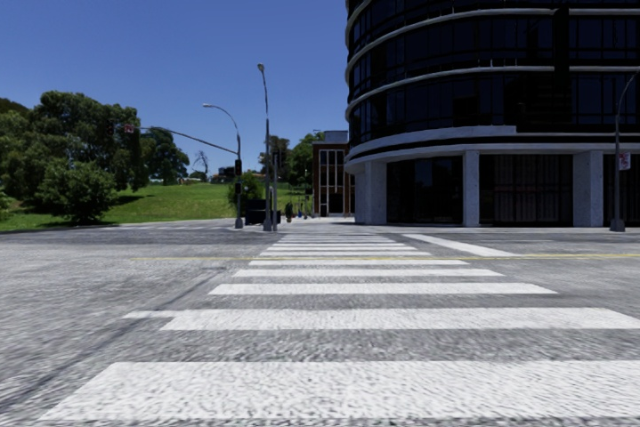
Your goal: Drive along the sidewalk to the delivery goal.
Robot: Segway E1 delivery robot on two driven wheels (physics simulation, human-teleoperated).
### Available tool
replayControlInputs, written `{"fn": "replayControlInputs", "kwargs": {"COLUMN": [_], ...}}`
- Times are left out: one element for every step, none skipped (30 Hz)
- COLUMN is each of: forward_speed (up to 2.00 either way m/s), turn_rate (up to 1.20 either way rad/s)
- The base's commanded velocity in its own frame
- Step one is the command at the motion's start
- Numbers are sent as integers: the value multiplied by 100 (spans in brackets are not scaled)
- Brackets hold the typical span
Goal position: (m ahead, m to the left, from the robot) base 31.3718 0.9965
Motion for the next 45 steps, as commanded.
{"fn": "replayControlInputs", "kwargs": {"forward_speed": [200, 200, 200, 200, 200, 200, 200, 200, 200, 200, 200, 200, 200, 200, 200, 200, 200, 200, 200, 200, 200, 200, 200, 200, 200, 200, 200, 200, 200, 200, 199, 199, 199, 199, 200, 200, 200, 200, 200, 200, 200, 199, 199, 199, 199], "turn_rate": [0, 0, 0, 0, 0, 0, 0, 0, 0, 0, 0, 0, 0, 0, 0, 0, 0, 0, 0, 0, 0, 0, 0, 0, 0, 0, 0, 0, 0, 0, 0, 0, 0, 0, 0, 0, 0, 0, 0, 0, 0, 0, 0, 0, 0]}}
